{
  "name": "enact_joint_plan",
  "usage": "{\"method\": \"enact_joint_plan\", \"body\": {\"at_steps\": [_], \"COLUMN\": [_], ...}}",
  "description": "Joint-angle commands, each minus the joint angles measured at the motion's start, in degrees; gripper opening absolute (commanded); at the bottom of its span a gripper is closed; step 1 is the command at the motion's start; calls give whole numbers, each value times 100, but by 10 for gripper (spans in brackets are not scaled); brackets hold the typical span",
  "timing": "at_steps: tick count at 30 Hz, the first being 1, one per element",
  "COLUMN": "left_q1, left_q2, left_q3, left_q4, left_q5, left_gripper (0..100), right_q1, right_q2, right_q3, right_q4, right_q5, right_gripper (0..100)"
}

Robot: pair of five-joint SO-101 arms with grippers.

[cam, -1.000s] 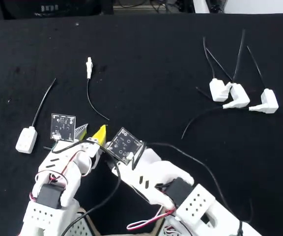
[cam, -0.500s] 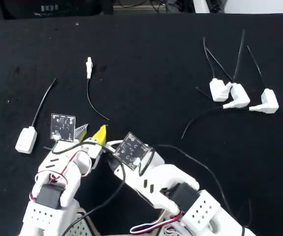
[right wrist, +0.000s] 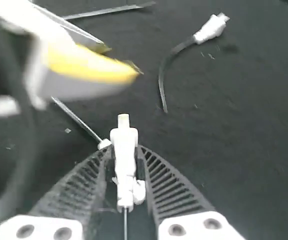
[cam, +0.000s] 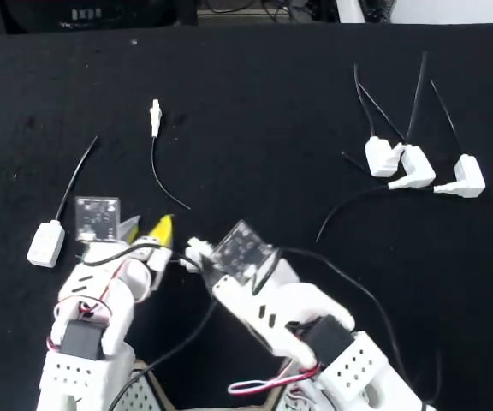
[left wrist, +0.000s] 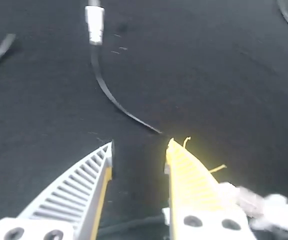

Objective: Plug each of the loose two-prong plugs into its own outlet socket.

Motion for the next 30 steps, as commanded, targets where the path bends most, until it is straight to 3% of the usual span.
{"method": "enact_joint_plan", "body": {"at_steps": [1,10,15,20,30], "left_q1": [-576,-1429,-1613,-1569,-1560], "left_q2": [-44,-35,-35,-35,-35], "left_q3": [-374,-127,-110,31,40], "left_q4": [0,0,9,-44,9], "left_q5": [141,492,466,457,457], "left_gripper": [180,180,181,181,181], "right_q1": [475,492,457,466,246], "right_q2": [84,3204,5218,6308,7864], "right_q3": [-330,-2651,-4312,-5349,-5895], "right_q4": [290,985,2356,3569,3323], "right_q5": [0,-9,0,-9,-343], "right_gripper": [11,11,11,11,11]}}
